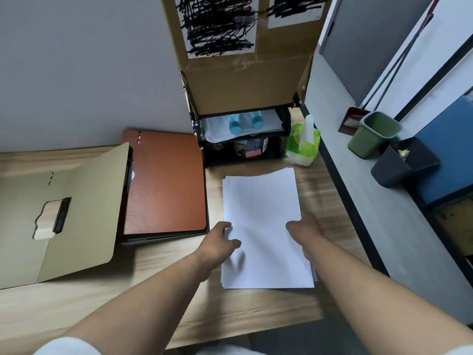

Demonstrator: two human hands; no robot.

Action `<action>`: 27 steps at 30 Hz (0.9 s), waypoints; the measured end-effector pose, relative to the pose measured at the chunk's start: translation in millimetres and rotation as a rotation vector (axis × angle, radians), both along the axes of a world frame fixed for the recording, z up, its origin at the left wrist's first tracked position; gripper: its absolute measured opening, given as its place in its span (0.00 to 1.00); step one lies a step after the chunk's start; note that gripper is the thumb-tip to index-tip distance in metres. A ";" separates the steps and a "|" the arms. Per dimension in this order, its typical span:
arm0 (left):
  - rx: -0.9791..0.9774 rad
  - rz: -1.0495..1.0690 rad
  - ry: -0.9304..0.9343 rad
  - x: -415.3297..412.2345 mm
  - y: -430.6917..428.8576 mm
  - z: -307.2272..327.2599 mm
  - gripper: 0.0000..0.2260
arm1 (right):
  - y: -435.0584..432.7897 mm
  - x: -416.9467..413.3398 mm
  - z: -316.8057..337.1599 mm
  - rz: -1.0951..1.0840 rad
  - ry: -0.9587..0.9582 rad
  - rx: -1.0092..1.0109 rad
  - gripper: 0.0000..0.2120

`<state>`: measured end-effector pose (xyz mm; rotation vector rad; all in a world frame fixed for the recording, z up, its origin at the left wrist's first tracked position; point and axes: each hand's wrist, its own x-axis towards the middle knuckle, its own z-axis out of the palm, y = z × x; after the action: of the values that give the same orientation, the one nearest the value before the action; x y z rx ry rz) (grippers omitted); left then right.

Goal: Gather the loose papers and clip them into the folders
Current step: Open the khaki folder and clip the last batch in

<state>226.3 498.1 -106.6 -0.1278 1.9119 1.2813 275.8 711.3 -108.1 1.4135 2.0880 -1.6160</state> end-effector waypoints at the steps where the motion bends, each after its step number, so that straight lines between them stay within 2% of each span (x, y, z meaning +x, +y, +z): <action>1: 0.022 0.030 -0.002 -0.9 -1.6 -1.9 0.28 | 1.0 3.1 5.2 0.011 0.043 -0.027 0.18; 4: 0.088 0.160 0.017 -4.9 -3.8 8.9 0.35 | 5.4 14.4 26.4 0.119 0.223 -0.035 0.18; 6: 0.195 0.213 0.058 -11.0 -5.1 23.5 0.44 | 6.6 22.5 42.0 0.194 0.374 -0.042 0.19; 7: 0.251 0.214 0.087 -15.4 -5.7 34.8 0.45 | 7.2 25.9 49.9 0.191 0.445 -0.063 0.19; 9: 0.367 0.163 0.150 -24.5 -5.3 58.5 0.34 | 6.8 30.5 67.2 0.132 0.572 -0.118 0.15; 11: 0.387 0.127 0.260 -34.6 -6.6 78.7 0.20 | 6.2 32.6 82.9 0.081 0.678 -0.121 0.13; 14: 0.370 0.102 0.400 -42.1 -8.0 92.5 0.21 | 2.4 34.0 99.4 0.038 0.783 -0.078 0.15; 17: 0.356 0.131 0.476 -29.3 -5.6 94.5 0.12 | -6.3 36.7 95.6 -0.017 0.793 0.000 0.16; 19: 0.336 0.131 0.480 -17.1 -3.6 88.0 0.12 | -12.9 39.9 81.1 -0.014 0.736 0.051 0.17; 23: 0.324 0.161 0.375 -9.2 -5.2 66.0 0.14 | -16.4 43.2 57.6 -0.115 0.652 0.015 0.22; 27: 0.312 0.166 0.361 -9.1 -1.5 55.6 0.10 | -13.0 41.2 48.0 -0.039 0.512 0.010 0.16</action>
<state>217.2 496.6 -50.9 0.1160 1.9984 1.7975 317.0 698.3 -60.1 1.1326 2.3286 -2.1688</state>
